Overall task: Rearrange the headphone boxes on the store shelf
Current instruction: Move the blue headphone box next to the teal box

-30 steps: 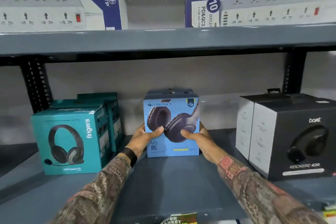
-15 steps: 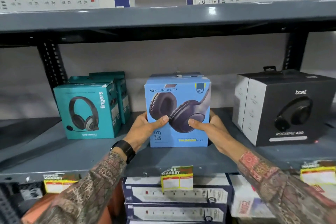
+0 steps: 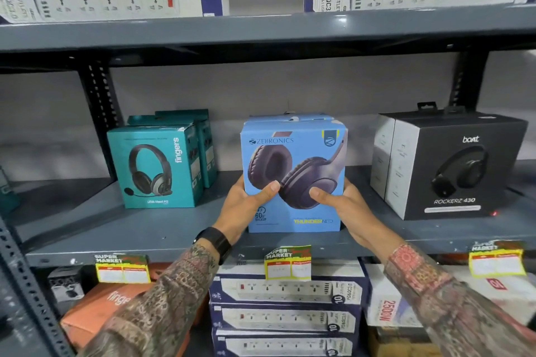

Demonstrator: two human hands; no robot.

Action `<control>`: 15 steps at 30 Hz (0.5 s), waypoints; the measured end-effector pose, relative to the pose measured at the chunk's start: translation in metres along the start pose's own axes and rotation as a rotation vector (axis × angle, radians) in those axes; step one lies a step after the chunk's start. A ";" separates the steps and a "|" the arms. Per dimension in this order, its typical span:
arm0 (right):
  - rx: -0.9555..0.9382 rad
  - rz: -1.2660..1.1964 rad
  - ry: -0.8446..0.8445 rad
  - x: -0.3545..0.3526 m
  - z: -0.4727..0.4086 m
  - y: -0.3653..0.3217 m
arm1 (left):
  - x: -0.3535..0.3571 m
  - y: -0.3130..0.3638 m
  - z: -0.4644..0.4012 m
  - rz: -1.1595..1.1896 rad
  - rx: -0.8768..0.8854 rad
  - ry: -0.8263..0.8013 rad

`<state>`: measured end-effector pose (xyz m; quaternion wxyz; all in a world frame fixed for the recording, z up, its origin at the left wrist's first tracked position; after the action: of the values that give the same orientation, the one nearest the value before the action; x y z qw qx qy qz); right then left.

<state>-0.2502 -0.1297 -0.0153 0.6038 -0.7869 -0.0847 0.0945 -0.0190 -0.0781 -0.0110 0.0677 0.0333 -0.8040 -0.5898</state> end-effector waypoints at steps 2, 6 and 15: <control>0.024 -0.015 -0.006 0.000 0.000 -0.001 | 0.002 0.005 0.004 -0.002 0.016 0.013; 0.049 0.056 0.013 0.001 0.006 -0.005 | 0.001 0.011 0.010 -0.023 0.026 -0.002; -0.224 0.249 0.531 0.070 0.119 -0.019 | -0.082 0.032 0.054 -0.171 0.081 0.017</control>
<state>-0.2131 0.0039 -0.0309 0.4983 -0.8500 0.1630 -0.0512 0.0549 -0.0064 -0.0026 0.0227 0.1093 -0.8207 -0.5603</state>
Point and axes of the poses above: each hand's wrist, its own z-axis away from the middle knuckle, its own x-axis out of the palm, y = z × x, the point moved 4 cm from there along -z, towards the middle knuckle, and after that the axes turned 2 degrees about x, right-handed, at the moved point
